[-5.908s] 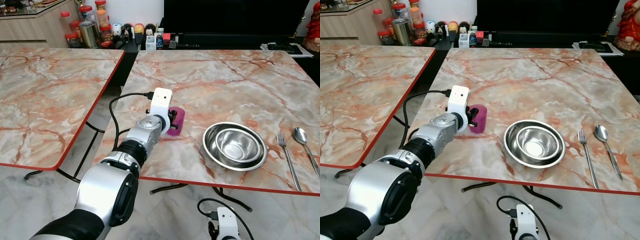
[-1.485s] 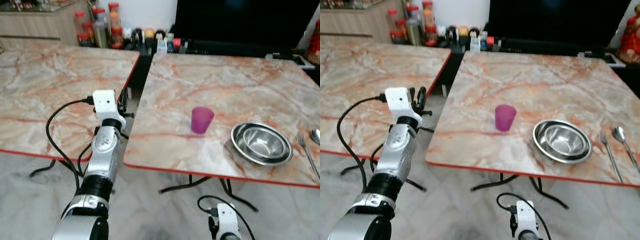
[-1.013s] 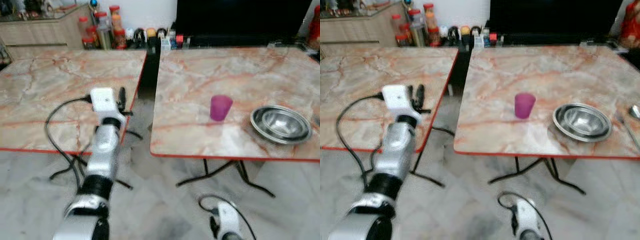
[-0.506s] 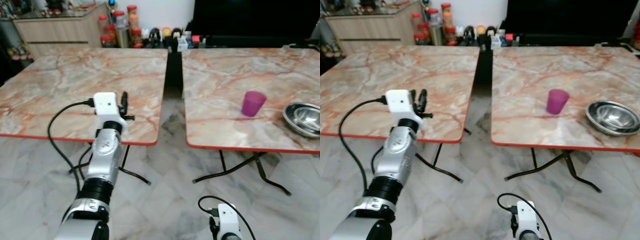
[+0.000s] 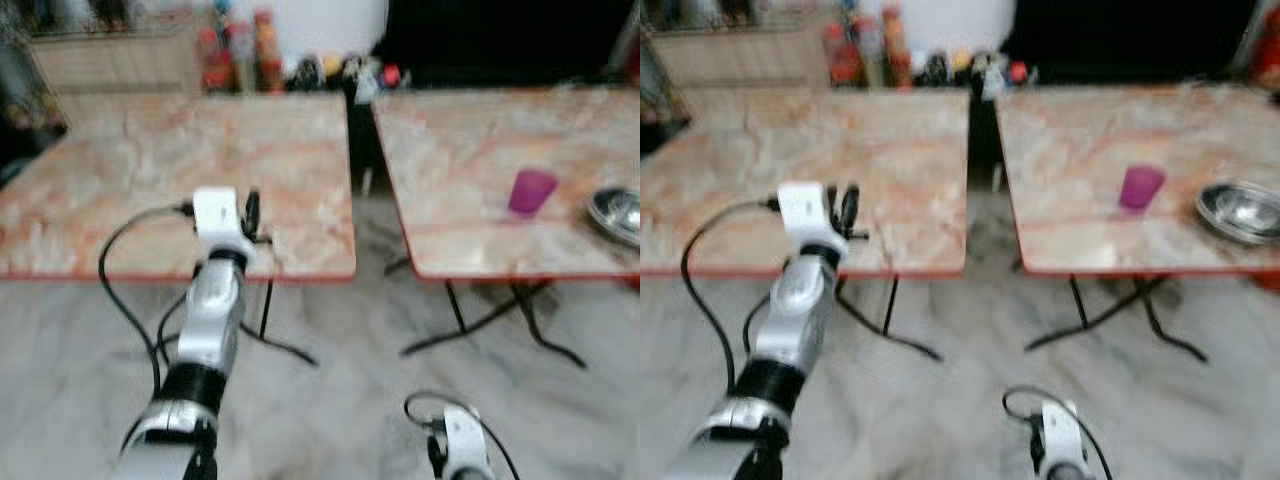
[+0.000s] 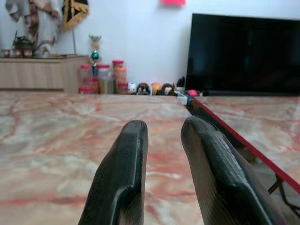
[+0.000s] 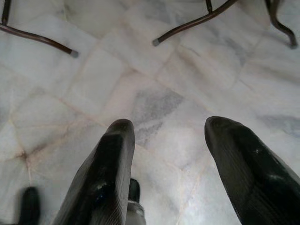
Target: Setting the table
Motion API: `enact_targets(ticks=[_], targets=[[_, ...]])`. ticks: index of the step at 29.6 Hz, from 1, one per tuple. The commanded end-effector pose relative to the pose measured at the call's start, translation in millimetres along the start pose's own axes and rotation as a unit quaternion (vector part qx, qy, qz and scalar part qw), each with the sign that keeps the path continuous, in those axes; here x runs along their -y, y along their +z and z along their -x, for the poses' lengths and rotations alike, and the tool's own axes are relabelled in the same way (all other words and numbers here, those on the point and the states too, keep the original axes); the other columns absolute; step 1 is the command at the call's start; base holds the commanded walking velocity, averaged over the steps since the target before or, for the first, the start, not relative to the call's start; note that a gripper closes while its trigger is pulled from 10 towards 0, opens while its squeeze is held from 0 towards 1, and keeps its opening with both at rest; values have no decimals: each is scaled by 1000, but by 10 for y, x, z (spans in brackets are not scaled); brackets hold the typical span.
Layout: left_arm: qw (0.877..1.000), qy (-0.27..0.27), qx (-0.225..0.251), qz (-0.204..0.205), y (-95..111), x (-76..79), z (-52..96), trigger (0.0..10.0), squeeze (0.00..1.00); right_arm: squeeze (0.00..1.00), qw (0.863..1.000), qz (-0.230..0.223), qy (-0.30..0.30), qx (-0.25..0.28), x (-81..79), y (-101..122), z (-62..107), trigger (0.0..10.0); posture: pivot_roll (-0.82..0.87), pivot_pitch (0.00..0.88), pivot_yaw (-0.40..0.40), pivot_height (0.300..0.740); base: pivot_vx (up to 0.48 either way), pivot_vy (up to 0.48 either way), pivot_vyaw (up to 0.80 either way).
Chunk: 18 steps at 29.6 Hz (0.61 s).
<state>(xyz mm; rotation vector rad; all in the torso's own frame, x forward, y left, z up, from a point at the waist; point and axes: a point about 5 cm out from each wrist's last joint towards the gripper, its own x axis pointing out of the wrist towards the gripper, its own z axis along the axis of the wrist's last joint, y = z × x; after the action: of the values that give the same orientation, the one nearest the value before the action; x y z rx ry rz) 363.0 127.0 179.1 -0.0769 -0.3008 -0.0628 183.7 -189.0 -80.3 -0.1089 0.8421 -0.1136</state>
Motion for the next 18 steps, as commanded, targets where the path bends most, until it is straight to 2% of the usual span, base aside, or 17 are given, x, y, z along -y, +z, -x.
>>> enact_targets(ticks=[1,9,11,13,15,16,18], targets=[[1000,16,-1,-8,11,-118,9,10000,0,0,1000,-8,9,5,-79,46,-9,10000,15,0,9,736,0,394,0],[999,20,-19,-18,-77,-173,53,10000,0,0,1000,-12,10,6,-93,50,-9,10000,17,0,16,736,0,390,0],[999,23,-33,-33,-161,-225,103,10000,0,0,1000,-12,10,6,-95,47,-8,10000,18,0,16,736,0,321,0],[996,13,-55,-69,-301,-280,192,10000,0,0,1000,-12,10,5,-99,41,-6,10000,18,0,17,736,0,0,0],[995,10,-61,-78,-332,-289,212,10000,0,0,1000,-12,10,5,-100,40,-6,10000,19,0,16,736,0,0,0],[989,9,-115,-96,-588,-379,390,10000,0,0,1000,-12,10,5,-101,39,-6,10000,18,0,18,736,0,0,0],[982,13,-152,-109,-750,-450,528,10000,0,0,1000,-12,11,5,-102,38,-5,10000,16,0,18,736,0,0,0]])
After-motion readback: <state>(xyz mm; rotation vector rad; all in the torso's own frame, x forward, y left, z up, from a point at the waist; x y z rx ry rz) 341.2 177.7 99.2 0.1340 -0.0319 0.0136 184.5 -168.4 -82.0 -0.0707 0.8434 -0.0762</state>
